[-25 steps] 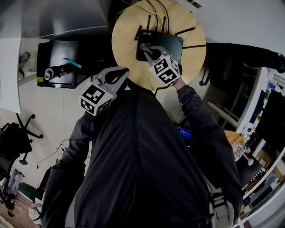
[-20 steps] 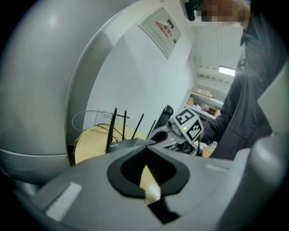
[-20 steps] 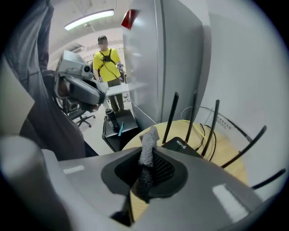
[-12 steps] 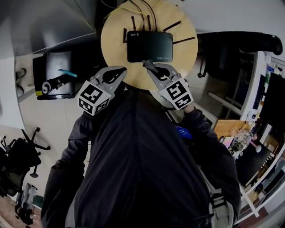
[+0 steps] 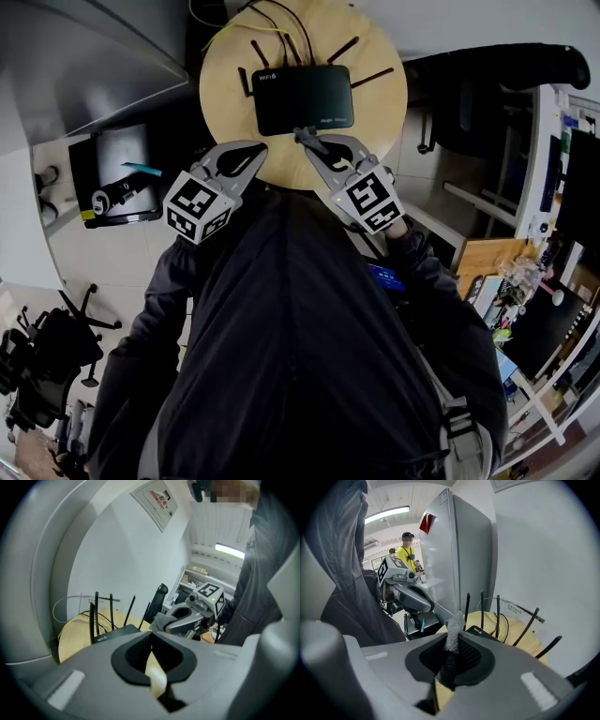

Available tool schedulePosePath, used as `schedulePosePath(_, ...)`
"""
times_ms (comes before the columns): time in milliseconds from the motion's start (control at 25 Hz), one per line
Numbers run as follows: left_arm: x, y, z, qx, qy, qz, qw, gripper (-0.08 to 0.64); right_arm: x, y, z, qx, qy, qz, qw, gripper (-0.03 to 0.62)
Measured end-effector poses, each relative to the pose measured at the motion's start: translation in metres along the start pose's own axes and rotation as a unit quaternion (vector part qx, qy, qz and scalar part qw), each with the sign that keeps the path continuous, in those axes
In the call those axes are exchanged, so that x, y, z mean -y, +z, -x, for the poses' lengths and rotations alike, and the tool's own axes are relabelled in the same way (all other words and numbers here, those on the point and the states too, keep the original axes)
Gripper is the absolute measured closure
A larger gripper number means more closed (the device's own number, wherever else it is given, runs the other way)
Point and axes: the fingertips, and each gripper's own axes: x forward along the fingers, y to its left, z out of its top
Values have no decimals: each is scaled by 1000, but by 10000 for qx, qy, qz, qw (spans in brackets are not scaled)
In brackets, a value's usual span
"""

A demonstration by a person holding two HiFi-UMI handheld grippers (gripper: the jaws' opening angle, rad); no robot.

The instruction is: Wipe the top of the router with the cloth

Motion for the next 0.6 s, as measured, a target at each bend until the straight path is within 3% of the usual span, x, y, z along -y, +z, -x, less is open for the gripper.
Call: schedulePosePath(600,5,-1,0,22,73,37,10000,569,-4,5,3,66,112,37,9999,561)
